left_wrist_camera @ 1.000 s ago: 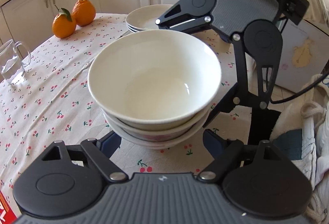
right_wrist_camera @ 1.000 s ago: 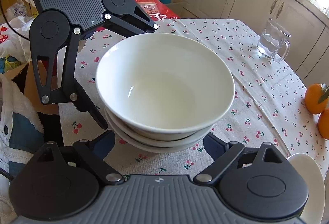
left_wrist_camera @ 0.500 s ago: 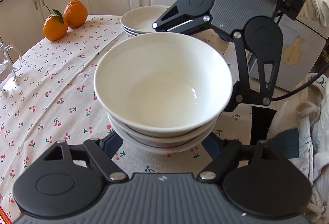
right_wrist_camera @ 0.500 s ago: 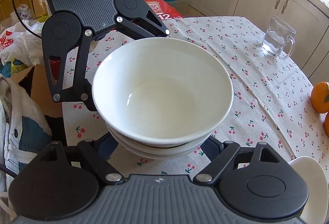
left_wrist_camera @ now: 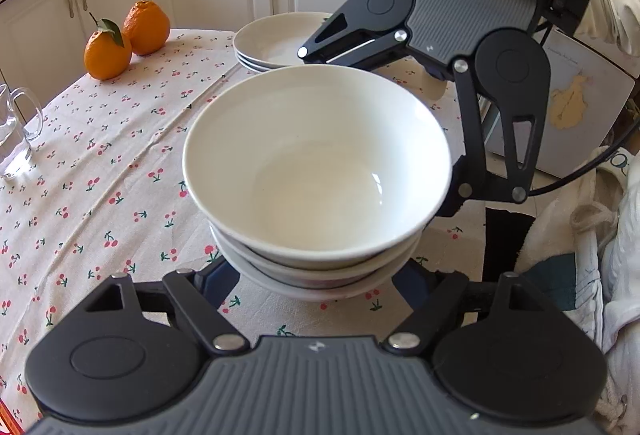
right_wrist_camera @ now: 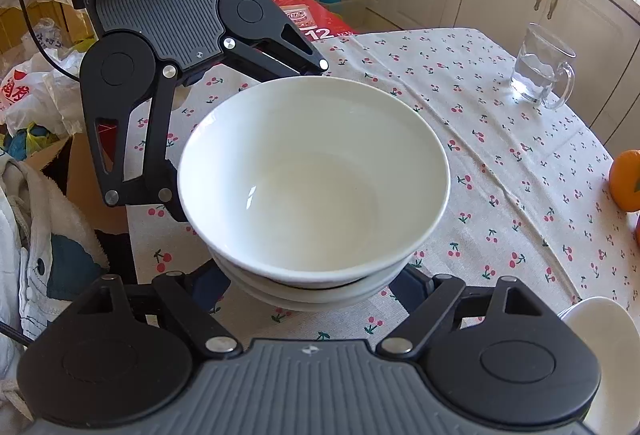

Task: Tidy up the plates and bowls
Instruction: 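Lift the bowl stack with both tools and carry it toward the plates, then lower the bowl stack onto the plate stack and open both tools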

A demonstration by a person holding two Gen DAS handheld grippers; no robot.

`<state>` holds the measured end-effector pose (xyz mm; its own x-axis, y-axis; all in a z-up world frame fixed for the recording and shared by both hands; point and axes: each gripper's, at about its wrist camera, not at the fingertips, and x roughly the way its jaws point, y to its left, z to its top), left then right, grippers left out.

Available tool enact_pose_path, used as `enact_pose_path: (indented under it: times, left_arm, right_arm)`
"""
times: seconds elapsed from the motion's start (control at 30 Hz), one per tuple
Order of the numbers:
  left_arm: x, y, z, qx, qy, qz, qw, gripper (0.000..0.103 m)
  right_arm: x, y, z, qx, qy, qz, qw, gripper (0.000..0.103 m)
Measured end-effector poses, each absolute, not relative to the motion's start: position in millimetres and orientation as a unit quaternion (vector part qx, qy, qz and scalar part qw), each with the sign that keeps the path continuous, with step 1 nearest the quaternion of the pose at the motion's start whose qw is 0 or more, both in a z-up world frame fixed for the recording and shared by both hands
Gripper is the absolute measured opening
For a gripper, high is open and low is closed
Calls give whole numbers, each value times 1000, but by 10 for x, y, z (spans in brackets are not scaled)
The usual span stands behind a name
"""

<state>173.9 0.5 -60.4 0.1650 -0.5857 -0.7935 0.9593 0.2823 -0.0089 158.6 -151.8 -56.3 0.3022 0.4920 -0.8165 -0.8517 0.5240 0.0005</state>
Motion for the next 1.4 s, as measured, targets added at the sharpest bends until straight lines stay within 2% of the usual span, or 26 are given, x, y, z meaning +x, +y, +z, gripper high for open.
enact_pose_path:
  times: [0.33,0.7,1.07,1.4]
  left_arm:
    - [1709,-276,-397,269,341,-534,725,82]
    - [1885,-958,-159,274,301,-559,723,82]
    - [2272,-1704,-322,291,285,-587,700,82]
    - [2456,-1959,-541,292,302,-600,680,81]
  right_arm:
    - [1569,-1753,-394,-226,385,431,784,88]
    - [1610,-2452,-105,-220,369,405,807,88]
    - [1847,-3182,-189,-212,382,346,830,89]
    - [2002,-3553,-433,-179,410,322,834,88]
